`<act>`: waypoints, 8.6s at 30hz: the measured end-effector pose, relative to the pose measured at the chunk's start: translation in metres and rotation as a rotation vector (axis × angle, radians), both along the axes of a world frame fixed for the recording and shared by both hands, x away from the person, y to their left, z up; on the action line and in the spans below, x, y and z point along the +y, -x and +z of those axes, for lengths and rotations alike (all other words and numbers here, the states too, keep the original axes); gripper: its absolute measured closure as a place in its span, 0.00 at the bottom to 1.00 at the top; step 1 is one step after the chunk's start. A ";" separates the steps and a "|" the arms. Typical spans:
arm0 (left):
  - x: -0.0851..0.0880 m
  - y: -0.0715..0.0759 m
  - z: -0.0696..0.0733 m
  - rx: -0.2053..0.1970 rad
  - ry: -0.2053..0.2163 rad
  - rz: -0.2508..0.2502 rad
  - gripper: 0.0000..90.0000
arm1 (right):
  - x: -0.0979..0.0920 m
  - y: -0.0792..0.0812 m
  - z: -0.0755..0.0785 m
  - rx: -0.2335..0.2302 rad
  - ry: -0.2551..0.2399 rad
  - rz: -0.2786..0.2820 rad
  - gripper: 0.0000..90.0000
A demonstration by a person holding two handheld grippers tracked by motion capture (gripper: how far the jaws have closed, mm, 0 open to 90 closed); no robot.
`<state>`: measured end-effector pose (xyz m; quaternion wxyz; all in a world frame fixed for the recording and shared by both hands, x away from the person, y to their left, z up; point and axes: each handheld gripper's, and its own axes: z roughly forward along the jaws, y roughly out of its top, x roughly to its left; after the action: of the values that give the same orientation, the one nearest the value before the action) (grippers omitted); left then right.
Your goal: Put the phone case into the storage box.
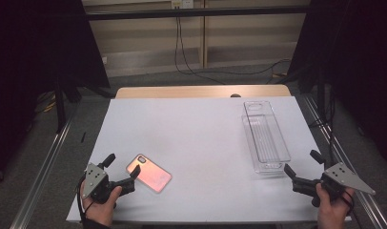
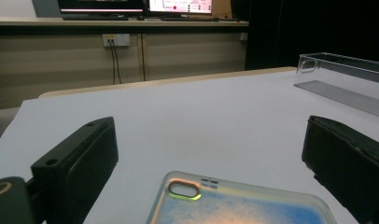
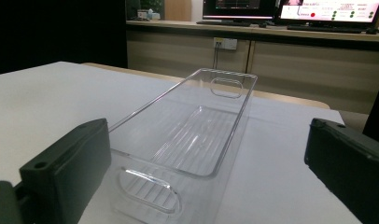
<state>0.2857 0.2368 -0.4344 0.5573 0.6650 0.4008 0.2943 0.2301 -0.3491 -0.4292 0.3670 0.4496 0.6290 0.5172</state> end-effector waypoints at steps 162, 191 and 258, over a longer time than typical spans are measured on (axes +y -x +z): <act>-0.108 -0.090 -0.014 0.741 -0.292 -0.462 1.00 | 0.004 0.002 -0.001 0.021 -0.003 0.035 0.00; -0.106 -0.077 -0.011 0.720 -0.364 -0.473 1.00 | 0.003 0.002 -0.001 0.018 -0.001 0.041 0.00; -0.048 -0.033 -0.006 0.769 -0.303 -0.395 1.00 | 0.006 0.002 0.000 0.012 0.010 0.047 0.00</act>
<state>0.3192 0.1887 -0.4403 0.3100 0.8635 0.3966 -0.0305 0.2279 -0.3435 -0.4293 0.3533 0.4362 0.6439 0.5199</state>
